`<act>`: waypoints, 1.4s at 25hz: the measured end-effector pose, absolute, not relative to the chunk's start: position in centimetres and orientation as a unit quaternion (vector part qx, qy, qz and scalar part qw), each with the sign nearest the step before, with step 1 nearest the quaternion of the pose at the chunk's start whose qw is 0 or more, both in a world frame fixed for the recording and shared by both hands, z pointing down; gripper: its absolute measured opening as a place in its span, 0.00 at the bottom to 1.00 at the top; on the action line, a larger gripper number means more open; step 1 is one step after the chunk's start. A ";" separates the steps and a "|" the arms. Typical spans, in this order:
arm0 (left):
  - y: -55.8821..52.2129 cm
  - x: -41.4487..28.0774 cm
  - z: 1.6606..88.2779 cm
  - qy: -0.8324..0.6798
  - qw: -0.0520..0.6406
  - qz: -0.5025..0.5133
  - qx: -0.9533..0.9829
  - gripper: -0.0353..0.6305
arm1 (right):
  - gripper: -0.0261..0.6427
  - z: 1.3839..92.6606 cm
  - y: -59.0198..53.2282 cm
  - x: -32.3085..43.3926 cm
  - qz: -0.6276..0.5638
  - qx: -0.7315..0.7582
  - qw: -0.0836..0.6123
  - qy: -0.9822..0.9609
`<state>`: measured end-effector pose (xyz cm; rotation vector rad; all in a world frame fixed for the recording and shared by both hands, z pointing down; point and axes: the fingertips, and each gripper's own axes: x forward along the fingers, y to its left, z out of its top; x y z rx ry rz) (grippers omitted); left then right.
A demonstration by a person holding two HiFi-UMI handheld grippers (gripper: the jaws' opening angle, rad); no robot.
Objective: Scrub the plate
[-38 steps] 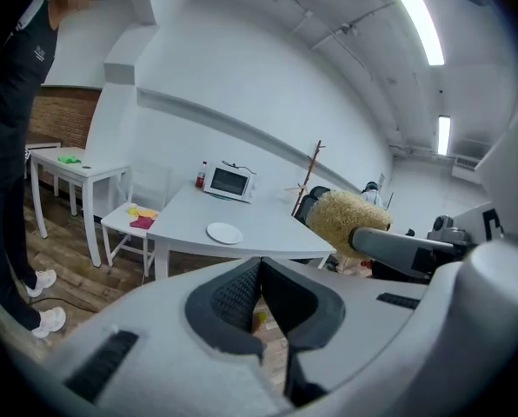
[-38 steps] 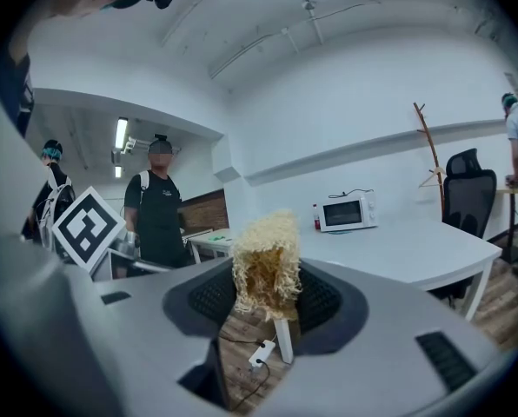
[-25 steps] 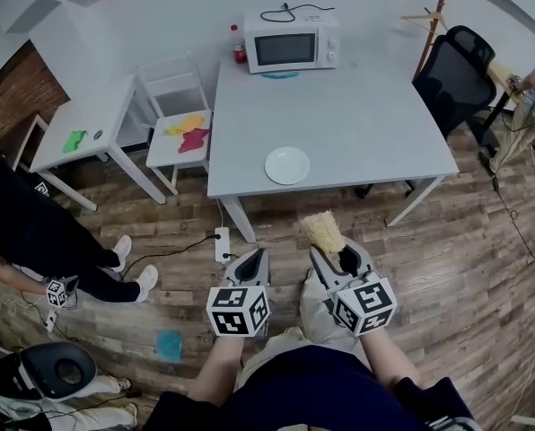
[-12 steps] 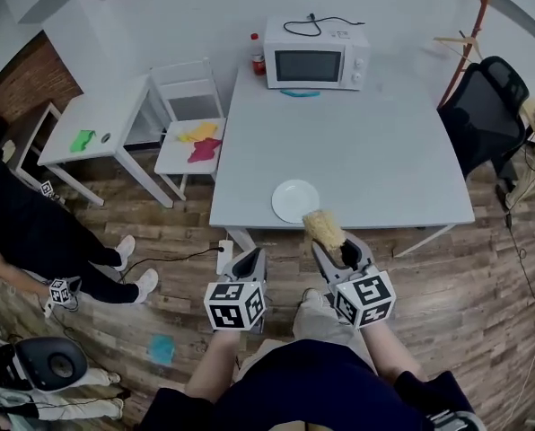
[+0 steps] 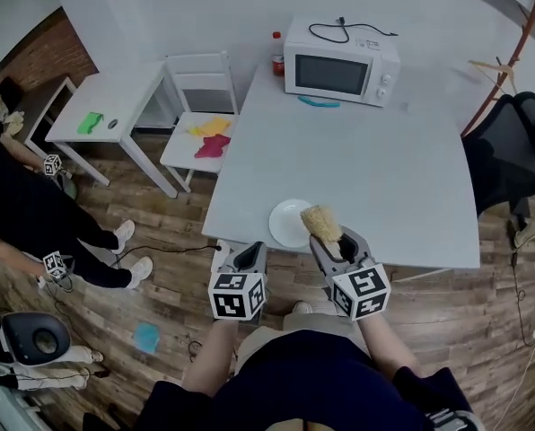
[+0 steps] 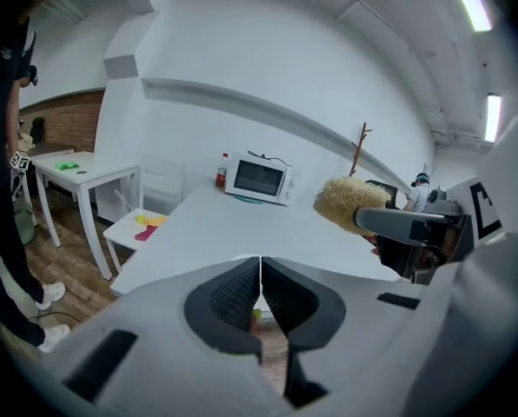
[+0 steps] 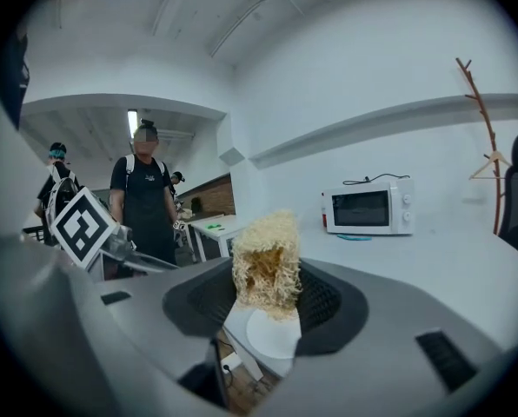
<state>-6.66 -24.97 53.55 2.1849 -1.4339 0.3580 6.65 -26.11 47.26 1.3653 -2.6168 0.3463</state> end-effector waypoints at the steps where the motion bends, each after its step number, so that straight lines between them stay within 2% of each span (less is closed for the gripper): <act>1: -25.5 -6.4 54.0 -0.527 0.251 0.133 0.801 0.08 | 0.32 47.7 -26.7 6.8 0.117 0.453 0.089 -0.879; 16: -29.0 -5.8 61.6 -0.544 0.337 0.144 0.755 0.10 | 0.32 54.4 -31.4 5.5 0.140 0.397 0.152 -0.894; 17: -29.3 -5.7 62.2 -0.539 0.345 0.144 0.755 0.16 | 0.32 54.8 -31.7 5.3 0.142 0.395 0.156 -0.894; 18: -29.6 -5.6 62.8 -0.533 0.352 0.146 0.755 0.26 | 0.32 55.3 -32.1 5.2 0.145 0.394 0.159 -0.894; 19: -30.0 -5.5 63.4 -0.528 0.357 0.148 0.756 0.28 | 0.32 55.8 -32.4 5.1 0.147 0.393 0.163 -0.893; 35: -33.7 -5.0 68.9 -0.470 0.455 0.162 0.739 0.28 | 0.32 62.1 -36.5 4.3 0.182 0.397 0.223 -0.871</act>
